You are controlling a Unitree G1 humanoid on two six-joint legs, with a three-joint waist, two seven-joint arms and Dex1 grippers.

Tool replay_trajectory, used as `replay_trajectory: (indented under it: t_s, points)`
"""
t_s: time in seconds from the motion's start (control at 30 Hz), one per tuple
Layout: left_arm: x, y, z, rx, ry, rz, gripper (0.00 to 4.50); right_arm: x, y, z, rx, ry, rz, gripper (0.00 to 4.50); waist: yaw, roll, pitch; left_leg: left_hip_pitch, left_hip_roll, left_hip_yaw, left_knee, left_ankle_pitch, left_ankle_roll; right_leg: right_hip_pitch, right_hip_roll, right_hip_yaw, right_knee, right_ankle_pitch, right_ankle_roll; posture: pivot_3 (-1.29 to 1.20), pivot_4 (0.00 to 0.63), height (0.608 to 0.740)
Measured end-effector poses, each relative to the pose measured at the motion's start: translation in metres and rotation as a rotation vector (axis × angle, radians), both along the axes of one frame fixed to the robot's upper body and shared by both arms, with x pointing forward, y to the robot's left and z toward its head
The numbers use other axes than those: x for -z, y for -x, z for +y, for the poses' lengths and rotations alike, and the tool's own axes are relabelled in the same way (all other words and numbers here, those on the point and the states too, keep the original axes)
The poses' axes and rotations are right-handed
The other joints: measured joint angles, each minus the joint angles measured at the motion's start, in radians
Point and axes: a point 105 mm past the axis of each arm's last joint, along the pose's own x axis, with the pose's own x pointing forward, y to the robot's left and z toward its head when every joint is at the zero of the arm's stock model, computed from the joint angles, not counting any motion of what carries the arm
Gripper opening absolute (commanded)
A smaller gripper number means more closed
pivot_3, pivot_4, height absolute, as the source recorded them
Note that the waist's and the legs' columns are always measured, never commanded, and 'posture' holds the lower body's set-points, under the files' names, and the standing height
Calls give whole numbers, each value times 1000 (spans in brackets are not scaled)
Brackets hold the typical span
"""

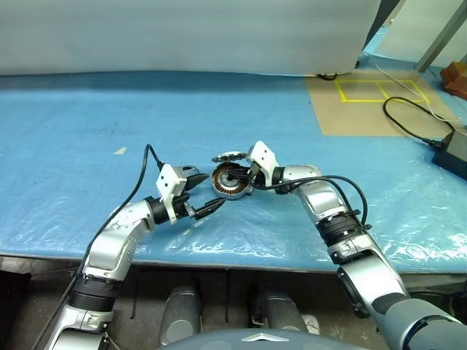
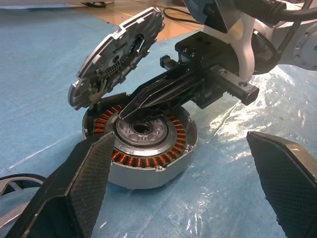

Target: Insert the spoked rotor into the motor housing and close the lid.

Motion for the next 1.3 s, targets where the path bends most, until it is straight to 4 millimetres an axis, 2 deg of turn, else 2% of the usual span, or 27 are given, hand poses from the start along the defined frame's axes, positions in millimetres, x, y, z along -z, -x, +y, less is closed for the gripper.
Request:
replay_trajectory:
  t_s: [0.5,0.73,0.9,1.17,1.3]
  points:
    - [1,-1,0,-7,2,3,4500,3,7,10,-90,83,-73,25,0,0,0,1,0,0,0,0,0,1,0,0,0,0,0,0,150,740]
    - [2,-1,1,-10,1,8,4500,2,5,5,-67,62,-64,25,0,0,0,2,0,0,0,0,0,2,0,0,0,0,0,0,150,740]
    - [-1,-4,7,-26,-1,2,4500,-2,12,-3,-74,-32,13,25,1,0,0,-1,0,0,0,0,0,0,0,0,0,0,0,0,150,740]
    - [-12,-8,35,-67,-8,-3,4500,-41,24,-31,-70,-171,18,25,1,0,0,0,0,0,0,0,0,0,0,0,0,0,0,0,150,740]
    - [-8,-8,53,-96,-70,-13,4500,-48,26,-52,-9,-195,22,25,3,0,0,0,0,0,-1,0,0,0,0,0,-1,0,0,0,150,740]
